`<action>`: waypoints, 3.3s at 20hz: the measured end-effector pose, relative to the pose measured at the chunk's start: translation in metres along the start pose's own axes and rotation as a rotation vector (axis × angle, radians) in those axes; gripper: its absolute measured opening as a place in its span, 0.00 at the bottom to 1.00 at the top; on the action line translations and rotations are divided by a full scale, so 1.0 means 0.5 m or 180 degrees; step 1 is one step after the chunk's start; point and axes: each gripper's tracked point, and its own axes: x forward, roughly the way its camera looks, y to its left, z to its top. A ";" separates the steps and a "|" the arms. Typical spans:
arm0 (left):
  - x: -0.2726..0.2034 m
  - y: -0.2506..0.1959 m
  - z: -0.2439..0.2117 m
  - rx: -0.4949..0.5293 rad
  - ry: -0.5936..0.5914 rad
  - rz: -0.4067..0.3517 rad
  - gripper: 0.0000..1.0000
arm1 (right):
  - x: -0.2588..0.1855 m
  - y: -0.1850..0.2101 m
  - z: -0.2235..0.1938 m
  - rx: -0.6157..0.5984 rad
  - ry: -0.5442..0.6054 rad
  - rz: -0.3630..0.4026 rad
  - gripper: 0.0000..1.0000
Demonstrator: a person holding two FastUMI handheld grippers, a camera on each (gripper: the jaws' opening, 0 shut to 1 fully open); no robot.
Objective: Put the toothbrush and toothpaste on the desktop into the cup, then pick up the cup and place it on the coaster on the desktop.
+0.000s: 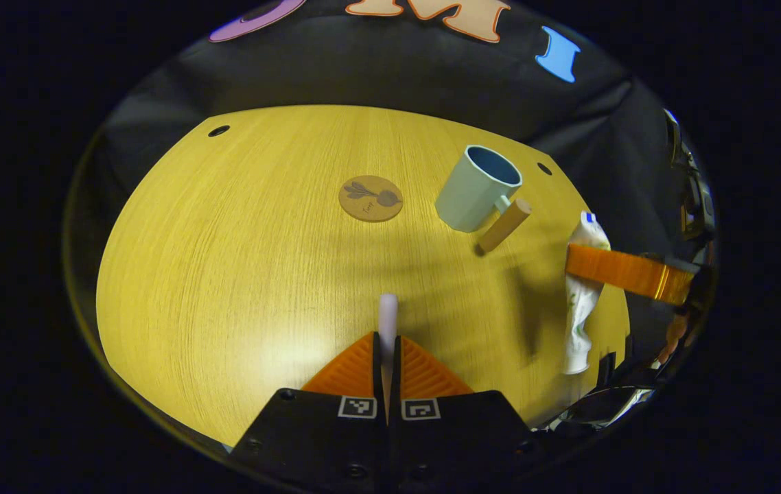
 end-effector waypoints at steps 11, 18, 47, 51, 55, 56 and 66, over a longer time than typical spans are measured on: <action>-0.059 0.018 0.040 -0.0088 -0.0215 0.0067 0.00 | 0.019 0.049 0.348 -0.0235 -0.1598 0.0161 0.14; -0.082 0.028 0.066 -0.0091 -0.0309 0.0154 0.00 | 0.163 0.022 0.349 -0.0442 -0.1529 -0.0081 0.14; 0.003 -0.213 0.556 0.0034 -0.2229 -0.0594 0.00 | -0.103 -0.244 0.036 0.0216 -0.0951 -0.0532 0.98; 0.020 -0.223 0.589 -0.0052 -0.2403 -0.0584 0.00 | -0.119 -0.266 0.023 0.0182 -0.0917 -0.0615 0.98; 0.054 -0.215 0.595 -0.0120 -0.2435 -0.0521 0.00 | -0.130 -0.278 0.020 0.0251 -0.0900 -0.0672 0.98; 0.064 -0.209 0.592 -0.0136 -0.2436 -0.0481 0.00 | -0.133 -0.275 0.022 0.0273 -0.0902 -0.0665 0.98; 0.059 -0.226 0.511 -0.0035 -0.2408 -0.0361 0.01 | -0.117 -0.250 0.075 0.0228 -0.0943 -0.0475 0.98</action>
